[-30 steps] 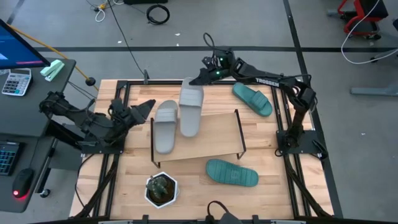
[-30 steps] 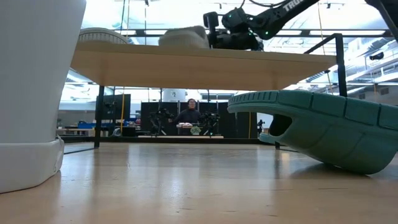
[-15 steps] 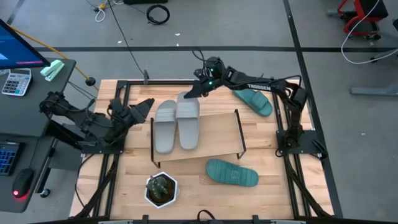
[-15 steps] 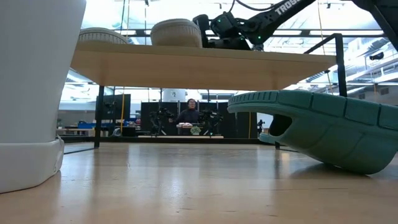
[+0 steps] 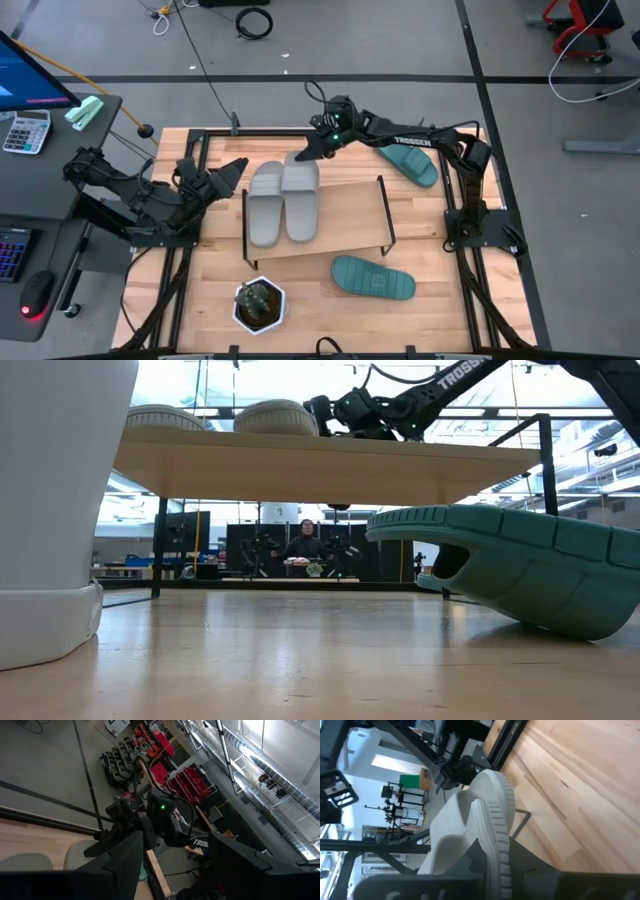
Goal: Pick and place slides into the shelf
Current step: Put the gray slide on the shelf
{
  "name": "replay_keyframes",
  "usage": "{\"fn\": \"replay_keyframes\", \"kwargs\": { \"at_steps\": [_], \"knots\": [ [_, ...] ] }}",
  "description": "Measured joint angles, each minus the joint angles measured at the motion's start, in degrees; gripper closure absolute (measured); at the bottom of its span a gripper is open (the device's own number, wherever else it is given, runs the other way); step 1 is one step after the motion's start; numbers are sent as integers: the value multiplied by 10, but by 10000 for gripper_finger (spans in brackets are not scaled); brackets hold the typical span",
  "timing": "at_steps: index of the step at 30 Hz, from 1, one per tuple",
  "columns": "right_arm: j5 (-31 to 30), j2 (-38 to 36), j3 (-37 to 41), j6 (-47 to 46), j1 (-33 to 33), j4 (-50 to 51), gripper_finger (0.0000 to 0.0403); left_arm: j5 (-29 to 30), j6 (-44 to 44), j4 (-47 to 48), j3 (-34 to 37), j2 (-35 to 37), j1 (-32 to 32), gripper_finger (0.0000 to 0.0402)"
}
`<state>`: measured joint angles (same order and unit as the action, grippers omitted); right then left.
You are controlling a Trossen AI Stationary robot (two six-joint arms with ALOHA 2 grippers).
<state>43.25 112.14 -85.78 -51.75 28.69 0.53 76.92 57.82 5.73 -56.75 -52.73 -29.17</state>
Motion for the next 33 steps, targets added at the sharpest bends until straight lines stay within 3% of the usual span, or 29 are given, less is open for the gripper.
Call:
{"fn": "replay_keyframes", "kwargs": {
  "at_steps": [26, 33],
  "knots": [
    [-13, 0, 0, 29, -4, 33, 370, 4, 0, 0, 0, 0, 1, 173],
    [-14, 0, 0, 33, -4, 33, 349, 4, 0, 0, 0, 0, 1, 173]
  ]
}}
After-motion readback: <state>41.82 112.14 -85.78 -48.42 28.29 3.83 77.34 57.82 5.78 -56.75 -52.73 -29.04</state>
